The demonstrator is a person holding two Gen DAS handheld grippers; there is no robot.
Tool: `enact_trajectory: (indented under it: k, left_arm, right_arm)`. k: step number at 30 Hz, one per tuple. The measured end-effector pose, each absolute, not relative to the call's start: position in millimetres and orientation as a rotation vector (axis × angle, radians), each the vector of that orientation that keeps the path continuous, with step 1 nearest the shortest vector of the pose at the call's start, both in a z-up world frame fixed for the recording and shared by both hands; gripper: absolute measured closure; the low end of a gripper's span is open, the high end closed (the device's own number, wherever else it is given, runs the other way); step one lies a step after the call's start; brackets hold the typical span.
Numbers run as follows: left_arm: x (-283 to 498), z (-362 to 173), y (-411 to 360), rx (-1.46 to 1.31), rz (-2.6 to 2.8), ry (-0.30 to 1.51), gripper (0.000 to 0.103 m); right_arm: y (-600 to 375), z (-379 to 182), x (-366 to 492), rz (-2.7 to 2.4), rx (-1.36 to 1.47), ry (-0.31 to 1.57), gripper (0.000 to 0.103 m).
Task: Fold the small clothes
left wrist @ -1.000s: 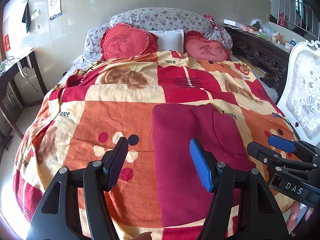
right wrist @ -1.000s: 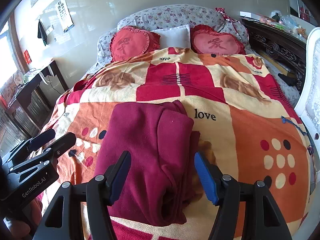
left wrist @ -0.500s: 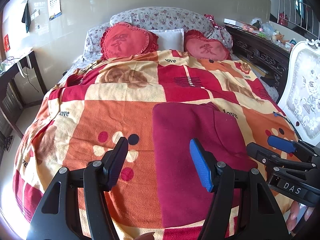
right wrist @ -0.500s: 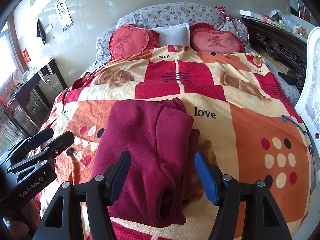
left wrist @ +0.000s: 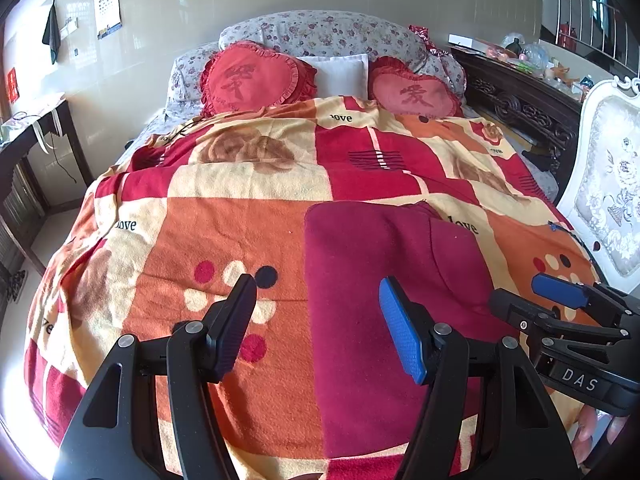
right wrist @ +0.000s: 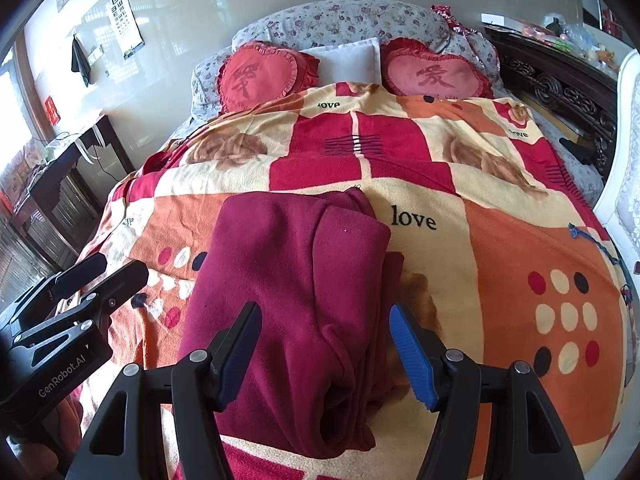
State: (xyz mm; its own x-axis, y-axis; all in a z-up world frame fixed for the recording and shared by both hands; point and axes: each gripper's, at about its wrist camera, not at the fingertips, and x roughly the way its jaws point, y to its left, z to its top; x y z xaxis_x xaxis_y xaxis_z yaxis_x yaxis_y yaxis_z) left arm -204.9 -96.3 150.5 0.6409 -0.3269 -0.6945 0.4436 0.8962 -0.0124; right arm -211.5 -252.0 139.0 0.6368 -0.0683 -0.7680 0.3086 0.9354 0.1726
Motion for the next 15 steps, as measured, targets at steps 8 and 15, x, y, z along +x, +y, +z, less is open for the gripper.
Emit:
enact_trajectory:
  k: [8,15]
  left_arm:
    - [-201.4,145.8,-95.3,0.173,-0.431,0.744,0.039]
    - [-197.9,143.5,-91.5,0.163,-0.421,0.735,0.039]
  right_arm:
    - [-252.0,135.5,-210.0,-0.215,0.306,0.865,0.039]
    - [-255.6,131.2,-208.5,-0.218,0.311,0.875,0.039]
